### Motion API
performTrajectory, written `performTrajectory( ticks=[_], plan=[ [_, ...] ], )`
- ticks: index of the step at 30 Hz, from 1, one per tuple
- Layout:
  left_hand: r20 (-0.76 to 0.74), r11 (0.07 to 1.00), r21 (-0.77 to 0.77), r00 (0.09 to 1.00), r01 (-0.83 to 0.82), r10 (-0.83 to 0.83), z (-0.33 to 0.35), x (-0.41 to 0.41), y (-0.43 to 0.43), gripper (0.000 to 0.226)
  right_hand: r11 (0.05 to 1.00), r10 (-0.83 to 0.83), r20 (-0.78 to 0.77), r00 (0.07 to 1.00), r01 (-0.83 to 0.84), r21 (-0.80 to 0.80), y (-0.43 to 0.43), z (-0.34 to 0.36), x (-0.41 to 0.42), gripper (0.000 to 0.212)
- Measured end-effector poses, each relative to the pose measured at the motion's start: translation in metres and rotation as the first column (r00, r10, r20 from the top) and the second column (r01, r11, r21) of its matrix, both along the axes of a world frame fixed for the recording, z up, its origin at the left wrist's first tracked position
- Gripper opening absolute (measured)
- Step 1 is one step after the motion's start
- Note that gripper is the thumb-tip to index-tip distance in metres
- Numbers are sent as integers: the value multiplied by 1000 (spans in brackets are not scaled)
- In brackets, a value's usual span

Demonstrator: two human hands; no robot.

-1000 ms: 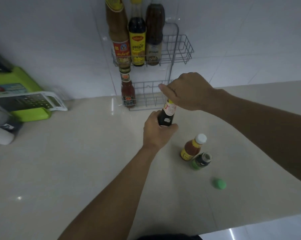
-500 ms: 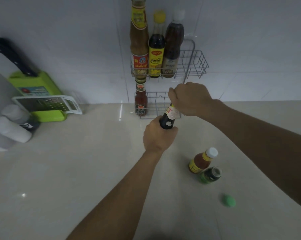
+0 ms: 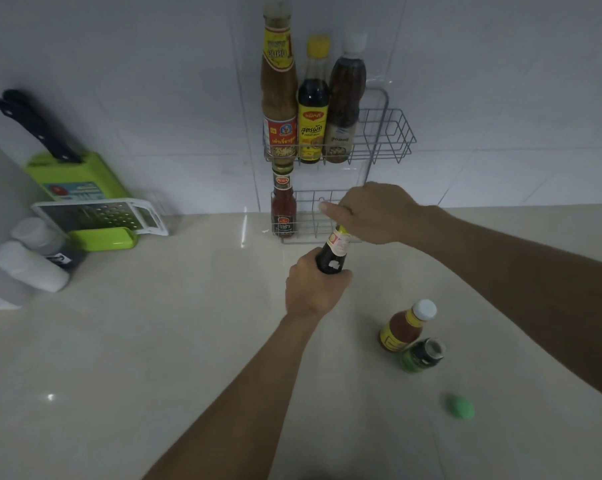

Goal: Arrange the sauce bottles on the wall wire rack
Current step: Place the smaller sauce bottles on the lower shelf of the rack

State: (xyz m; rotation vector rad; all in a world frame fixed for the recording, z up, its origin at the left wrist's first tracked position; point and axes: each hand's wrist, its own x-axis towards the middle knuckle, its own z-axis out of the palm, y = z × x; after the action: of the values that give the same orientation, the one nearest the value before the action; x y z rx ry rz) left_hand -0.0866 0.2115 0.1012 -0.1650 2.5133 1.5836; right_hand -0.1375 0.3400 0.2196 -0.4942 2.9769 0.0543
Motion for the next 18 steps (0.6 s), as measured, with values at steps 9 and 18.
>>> performTrajectory(
  ticks=[9, 18],
  plan=[
    [-71, 994, 100, 996, -53, 60, -4, 2, 8, 25, 992, -120, -261, 958, 107, -61, -12, -20, 2, 48],
    [-77, 991, 127, 996, -33, 43, -15, -13, 4, 25, 483, -109, 445, 889, 438, -758, -6, -50, 16, 41]
  ],
)
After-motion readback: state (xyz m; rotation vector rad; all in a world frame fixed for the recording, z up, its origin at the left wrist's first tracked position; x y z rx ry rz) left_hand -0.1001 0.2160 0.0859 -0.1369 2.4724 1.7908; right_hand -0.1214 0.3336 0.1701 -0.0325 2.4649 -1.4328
